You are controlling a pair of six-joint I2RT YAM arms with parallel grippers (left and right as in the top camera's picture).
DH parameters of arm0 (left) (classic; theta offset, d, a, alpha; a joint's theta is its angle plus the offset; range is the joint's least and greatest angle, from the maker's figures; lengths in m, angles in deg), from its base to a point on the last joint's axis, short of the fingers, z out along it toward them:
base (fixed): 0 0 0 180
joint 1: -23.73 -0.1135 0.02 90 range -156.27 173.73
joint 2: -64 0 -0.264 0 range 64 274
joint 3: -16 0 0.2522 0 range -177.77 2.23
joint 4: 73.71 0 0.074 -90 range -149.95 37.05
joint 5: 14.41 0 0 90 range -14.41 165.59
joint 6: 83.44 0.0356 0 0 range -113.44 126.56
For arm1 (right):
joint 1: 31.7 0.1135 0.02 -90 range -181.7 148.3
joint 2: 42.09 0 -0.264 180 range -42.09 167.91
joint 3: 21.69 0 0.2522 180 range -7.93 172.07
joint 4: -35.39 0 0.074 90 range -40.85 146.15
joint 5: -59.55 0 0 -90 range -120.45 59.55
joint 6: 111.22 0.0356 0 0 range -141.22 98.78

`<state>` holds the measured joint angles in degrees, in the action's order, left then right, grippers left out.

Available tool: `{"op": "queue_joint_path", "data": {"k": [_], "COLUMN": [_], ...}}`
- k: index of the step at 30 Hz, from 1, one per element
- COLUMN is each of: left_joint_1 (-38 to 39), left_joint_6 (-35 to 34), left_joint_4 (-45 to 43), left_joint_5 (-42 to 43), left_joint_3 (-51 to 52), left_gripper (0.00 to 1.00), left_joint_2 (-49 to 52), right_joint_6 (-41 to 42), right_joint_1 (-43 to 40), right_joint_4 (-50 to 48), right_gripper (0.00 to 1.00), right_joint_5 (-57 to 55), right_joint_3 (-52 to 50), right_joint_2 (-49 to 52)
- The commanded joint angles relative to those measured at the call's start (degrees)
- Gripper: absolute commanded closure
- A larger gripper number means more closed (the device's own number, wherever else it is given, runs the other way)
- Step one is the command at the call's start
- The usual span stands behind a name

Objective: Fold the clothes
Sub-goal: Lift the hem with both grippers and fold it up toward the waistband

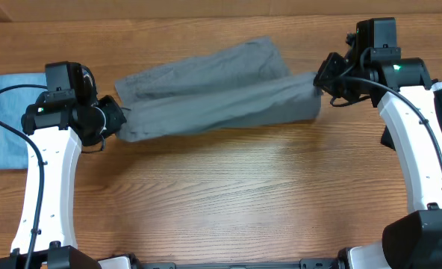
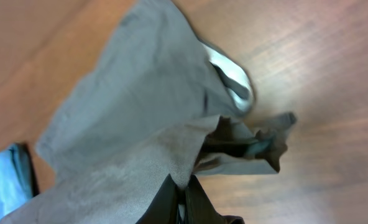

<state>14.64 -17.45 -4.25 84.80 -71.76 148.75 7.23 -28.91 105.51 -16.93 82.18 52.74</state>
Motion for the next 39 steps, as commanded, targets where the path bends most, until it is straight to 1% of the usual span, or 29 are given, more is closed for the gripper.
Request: {"op": "queue_joint_path", "data": {"k": [1,9,12,16,21,29,36,39], "left_joint_1": [-0.28,-0.28,-0.28,-0.28,-0.28,-0.28,-0.28,-0.28], "left_joint_6": [-2.23,-3.87,-5.03,-4.98,-4.98,-4.94,-4.92,-4.72], "left_joint_4": [-1.73,-5.68,-7.04,-8.52,-9.53,-11.28,-14.99,-16.15], "left_joint_5": [-4.63,-5.53,-8.59,-11.06,-11.13,-11.39,-12.55,-14.38], "left_joint_3": [-1.68,-1.66,-1.66,-1.66,-1.66,-1.66,-1.66,-1.66], "left_gripper": [0.96,0.96,0.96,0.96,0.96,0.96,0.96,0.96], "left_joint_2": [1.86,3.82,4.13,4.35,6.97,11.76,12.00,12.00], "right_joint_6": [-0.37,-0.39,-0.33,-0.39,-1.75,-3.02,-2.75,-2.73], "right_joint_1": [0.66,3.67,4.35,4.85,6.10,8.55,9.99,10.16], "right_joint_4": [-4.37,-13.84,-17.09,-21.44,-26.99,-31.50,-32.72,-33.75], "right_gripper": [0.96,0.96,0.96,0.96,0.96,0.96,0.96,0.96], "right_joint_5": [-0.48,-0.61,-0.61,-0.61,-0.63,-3.28,-6.14,-6.45], "right_joint_3": [1.97,1.97,1.97,1.97,1.97,1.95,1.95,1.95], "right_joint_2": [1.42,6.25,7.87,8.94,8.98,10.10,13.25,15.23]}}
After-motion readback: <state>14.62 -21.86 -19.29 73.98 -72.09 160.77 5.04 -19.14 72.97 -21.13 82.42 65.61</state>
